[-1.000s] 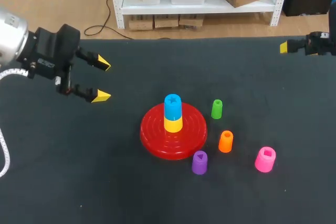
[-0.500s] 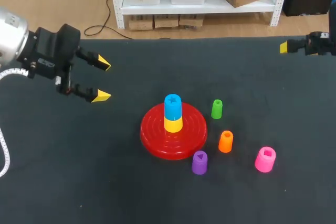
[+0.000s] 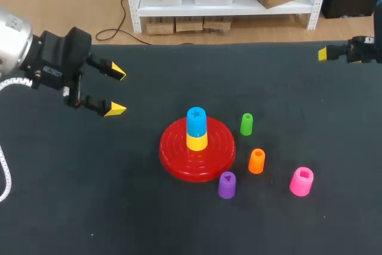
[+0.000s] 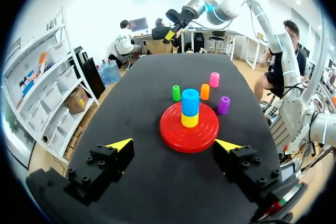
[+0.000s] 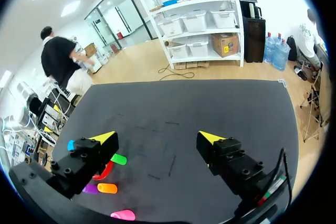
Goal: Pick up and stack the cylinders on the red base in this order: pink,purple,orange,green
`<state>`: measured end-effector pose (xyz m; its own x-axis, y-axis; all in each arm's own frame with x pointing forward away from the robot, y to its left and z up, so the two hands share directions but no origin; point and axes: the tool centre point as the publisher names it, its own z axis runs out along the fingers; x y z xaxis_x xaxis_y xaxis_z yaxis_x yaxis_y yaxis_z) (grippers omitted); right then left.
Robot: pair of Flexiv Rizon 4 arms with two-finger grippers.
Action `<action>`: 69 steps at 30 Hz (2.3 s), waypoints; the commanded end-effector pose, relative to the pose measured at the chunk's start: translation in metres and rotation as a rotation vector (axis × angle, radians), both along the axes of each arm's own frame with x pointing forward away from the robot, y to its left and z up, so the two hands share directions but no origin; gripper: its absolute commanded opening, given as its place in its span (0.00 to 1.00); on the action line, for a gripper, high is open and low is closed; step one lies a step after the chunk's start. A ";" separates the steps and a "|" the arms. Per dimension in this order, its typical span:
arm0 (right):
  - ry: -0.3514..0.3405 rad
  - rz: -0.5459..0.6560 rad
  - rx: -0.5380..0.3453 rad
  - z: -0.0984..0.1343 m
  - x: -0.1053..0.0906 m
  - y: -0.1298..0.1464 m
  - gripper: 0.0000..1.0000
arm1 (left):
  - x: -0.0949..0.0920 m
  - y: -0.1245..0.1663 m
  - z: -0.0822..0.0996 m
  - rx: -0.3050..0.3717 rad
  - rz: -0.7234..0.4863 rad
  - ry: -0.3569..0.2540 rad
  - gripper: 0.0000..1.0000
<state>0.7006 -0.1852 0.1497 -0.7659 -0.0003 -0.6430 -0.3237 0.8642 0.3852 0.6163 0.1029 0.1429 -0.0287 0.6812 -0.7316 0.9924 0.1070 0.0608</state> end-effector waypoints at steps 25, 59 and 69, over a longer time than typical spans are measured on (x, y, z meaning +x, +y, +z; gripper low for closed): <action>-0.059 0.245 -0.179 0.024 -0.019 0.036 1.00 | 0.001 0.001 -0.001 -0.003 -0.002 -0.001 1.00; 0.107 0.586 -0.530 -0.028 -0.204 0.071 1.00 | 0.001 0.001 -0.001 -0.003 -0.002 -0.001 1.00; 0.198 0.577 -0.596 -0.064 -0.223 0.065 1.00 | 0.001 0.001 -0.001 -0.003 -0.002 -0.001 1.00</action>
